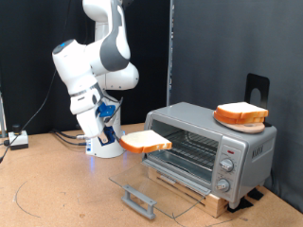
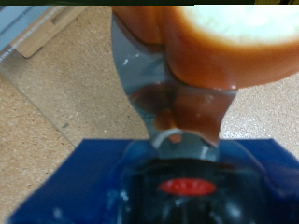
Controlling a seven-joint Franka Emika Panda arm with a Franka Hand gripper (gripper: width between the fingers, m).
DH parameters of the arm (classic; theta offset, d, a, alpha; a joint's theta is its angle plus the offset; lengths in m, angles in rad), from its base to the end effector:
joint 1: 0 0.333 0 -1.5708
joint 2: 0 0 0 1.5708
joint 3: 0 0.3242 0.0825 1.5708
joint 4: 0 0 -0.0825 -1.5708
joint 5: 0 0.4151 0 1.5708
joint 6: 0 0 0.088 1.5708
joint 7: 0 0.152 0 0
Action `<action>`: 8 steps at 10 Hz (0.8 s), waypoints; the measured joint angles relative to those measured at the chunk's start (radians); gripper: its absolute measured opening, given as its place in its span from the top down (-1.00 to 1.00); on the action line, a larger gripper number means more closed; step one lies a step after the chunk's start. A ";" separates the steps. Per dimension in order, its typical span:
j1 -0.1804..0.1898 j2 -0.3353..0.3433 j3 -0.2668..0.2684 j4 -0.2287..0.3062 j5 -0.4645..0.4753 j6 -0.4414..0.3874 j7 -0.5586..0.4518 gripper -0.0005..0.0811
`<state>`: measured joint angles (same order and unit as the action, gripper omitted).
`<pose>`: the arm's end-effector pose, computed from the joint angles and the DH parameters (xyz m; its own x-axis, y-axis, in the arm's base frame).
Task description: Make a piece of toast with the oven
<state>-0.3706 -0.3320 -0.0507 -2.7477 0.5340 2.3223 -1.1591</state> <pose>0.3658 -0.1329 0.2561 0.9193 0.2977 0.2575 0.3674 -0.8838 -0.2897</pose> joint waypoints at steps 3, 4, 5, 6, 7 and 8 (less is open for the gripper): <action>0.065 0.025 0.038 -0.011 0.100 0.077 -0.050 0.02; 0.094 0.022 0.059 -0.017 0.132 0.098 -0.054 0.02; 0.118 0.017 0.084 -0.023 0.152 0.117 -0.052 0.02; 0.139 0.012 0.114 -0.031 0.165 0.137 -0.039 0.02; 0.157 0.008 0.148 -0.036 0.168 0.153 -0.011 0.02; 0.172 0.006 0.183 -0.038 0.169 0.166 0.027 0.02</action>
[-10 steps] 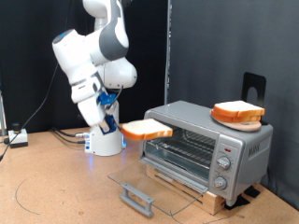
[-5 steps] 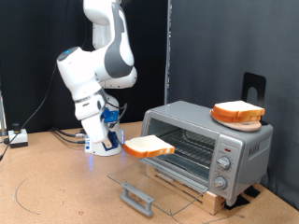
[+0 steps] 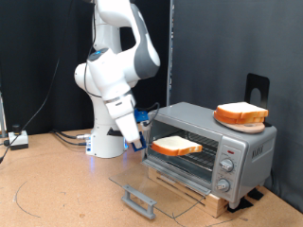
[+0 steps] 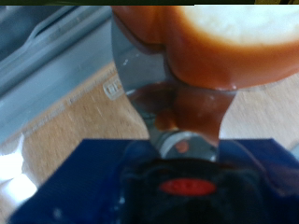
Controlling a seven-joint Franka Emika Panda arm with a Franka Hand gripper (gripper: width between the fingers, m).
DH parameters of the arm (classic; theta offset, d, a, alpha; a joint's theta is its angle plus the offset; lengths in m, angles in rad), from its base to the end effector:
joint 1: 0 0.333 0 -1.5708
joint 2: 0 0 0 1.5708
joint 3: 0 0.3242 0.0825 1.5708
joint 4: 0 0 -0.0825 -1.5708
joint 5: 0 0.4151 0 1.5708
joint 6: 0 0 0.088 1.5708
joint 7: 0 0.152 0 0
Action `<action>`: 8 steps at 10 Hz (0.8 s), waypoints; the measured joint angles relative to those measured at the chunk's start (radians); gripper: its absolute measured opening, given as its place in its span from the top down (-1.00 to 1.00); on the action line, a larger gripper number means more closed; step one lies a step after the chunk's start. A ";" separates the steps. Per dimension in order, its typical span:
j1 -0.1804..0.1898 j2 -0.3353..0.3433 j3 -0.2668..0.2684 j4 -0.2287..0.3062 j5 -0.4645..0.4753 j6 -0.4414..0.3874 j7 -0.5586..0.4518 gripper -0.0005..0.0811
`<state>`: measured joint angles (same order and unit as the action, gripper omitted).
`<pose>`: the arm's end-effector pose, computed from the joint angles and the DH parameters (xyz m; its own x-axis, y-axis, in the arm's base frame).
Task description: Make a piece of toast with the oven
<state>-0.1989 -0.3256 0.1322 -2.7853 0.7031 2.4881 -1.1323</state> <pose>0.3961 -0.0181 0.2486 0.8512 0.4247 0.3082 0.4986 -0.8377 -0.2228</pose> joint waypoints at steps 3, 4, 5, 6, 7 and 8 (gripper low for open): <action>0.036 0.000 0.111 -0.001 -0.002 0.041 0.107 0.02; 0.051 0.000 0.148 -0.001 -0.001 0.066 0.123 0.02; 0.069 -0.001 0.179 -0.003 0.002 0.094 0.129 0.02; 0.088 -0.004 0.208 -0.008 0.004 0.117 0.131 0.02; 0.099 -0.013 0.236 -0.013 -0.004 0.136 0.130 0.02; 0.099 -0.029 0.253 -0.020 -0.024 0.153 0.120 0.02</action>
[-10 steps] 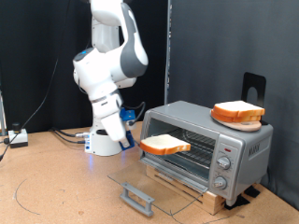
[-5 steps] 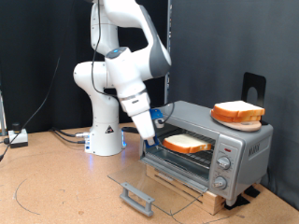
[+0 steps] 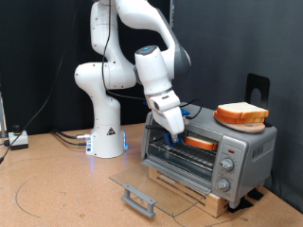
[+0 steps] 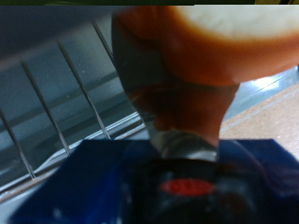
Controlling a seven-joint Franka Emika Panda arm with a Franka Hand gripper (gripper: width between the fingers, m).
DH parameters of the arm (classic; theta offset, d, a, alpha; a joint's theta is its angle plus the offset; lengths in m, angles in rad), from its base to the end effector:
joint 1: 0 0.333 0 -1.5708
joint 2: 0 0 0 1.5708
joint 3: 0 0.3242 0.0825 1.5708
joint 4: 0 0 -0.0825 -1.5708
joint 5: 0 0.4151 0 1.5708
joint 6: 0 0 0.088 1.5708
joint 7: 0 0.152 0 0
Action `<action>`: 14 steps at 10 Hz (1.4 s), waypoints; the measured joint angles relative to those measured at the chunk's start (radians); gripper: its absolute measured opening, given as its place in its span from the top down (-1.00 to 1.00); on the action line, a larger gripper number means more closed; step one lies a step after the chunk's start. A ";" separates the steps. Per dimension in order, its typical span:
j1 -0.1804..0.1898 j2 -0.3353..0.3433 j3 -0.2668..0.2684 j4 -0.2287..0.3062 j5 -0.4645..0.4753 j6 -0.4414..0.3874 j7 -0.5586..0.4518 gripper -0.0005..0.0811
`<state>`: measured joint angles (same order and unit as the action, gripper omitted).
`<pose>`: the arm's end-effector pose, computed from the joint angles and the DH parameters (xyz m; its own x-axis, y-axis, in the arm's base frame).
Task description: Make a piece of toast with the oven
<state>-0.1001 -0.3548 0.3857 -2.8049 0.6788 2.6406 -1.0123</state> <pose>0.3950 0.0935 0.2565 0.7230 0.6212 0.3024 0.6631 -0.7468 -0.0512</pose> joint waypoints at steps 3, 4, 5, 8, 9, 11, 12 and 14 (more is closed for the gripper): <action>0.001 -0.061 0.040 -0.011 -0.052 -0.015 -0.004 0.02; 0.002 -0.084 0.061 -0.016 -0.063 -0.029 0.020 0.02; -0.005 -0.106 0.074 -0.025 -0.081 -0.031 0.042 0.02; -0.056 -0.153 0.129 -0.027 -0.177 -0.098 0.160 0.02; -0.073 -0.163 0.151 -0.025 -0.221 -0.125 0.182 0.02; -0.109 -0.168 0.187 -0.022 -0.292 -0.146 0.214 0.02; -0.132 -0.168 0.201 -0.022 -0.321 -0.144 0.224 0.02; -0.190 -0.165 0.224 -0.026 -0.361 -0.111 0.241 0.02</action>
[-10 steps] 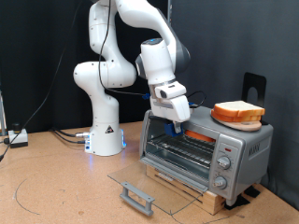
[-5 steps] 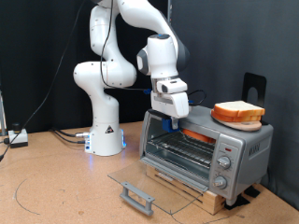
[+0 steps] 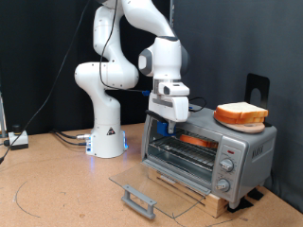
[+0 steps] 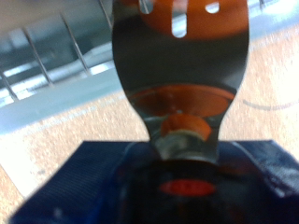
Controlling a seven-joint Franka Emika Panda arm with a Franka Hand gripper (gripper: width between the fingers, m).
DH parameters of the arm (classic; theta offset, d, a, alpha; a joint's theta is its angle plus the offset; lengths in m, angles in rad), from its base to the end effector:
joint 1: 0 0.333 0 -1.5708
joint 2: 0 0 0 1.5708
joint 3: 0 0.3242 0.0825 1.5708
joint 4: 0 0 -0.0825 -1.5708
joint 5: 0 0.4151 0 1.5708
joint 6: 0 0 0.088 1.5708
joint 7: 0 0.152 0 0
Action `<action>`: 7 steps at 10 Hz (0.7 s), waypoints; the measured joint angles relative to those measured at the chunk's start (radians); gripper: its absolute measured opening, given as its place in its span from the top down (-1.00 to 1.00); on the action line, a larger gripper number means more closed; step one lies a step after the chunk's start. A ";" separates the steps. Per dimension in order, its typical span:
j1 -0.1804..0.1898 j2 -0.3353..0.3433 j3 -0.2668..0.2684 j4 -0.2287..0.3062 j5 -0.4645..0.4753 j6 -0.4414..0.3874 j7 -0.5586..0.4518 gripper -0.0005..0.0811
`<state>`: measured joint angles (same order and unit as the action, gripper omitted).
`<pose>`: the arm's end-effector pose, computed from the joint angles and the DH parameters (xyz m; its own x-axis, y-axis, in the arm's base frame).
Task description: Make a piece of toast with the oven
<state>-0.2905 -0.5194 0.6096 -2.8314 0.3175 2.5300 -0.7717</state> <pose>0.3790 0.0864 0.2766 0.6889 0.7204 0.0805 0.7025 -0.6909 0.1708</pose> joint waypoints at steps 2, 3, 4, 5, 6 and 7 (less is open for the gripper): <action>-0.065 0.023 -0.001 0.013 0.000 0.003 0.036 0.02; -0.105 0.048 -0.005 0.025 0.000 0.003 0.055 0.02; -0.145 0.075 -0.006 0.035 -0.003 0.002 0.069 0.02; -0.185 0.100 -0.007 0.044 -0.012 0.001 0.075 0.02; -0.226 0.122 -0.009 0.050 -0.021 0.000 0.076 0.02; -0.257 0.142 -0.018 0.054 -0.024 0.002 0.067 0.02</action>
<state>-0.5477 -0.3774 0.5915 -2.7778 0.2939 2.5318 -0.7042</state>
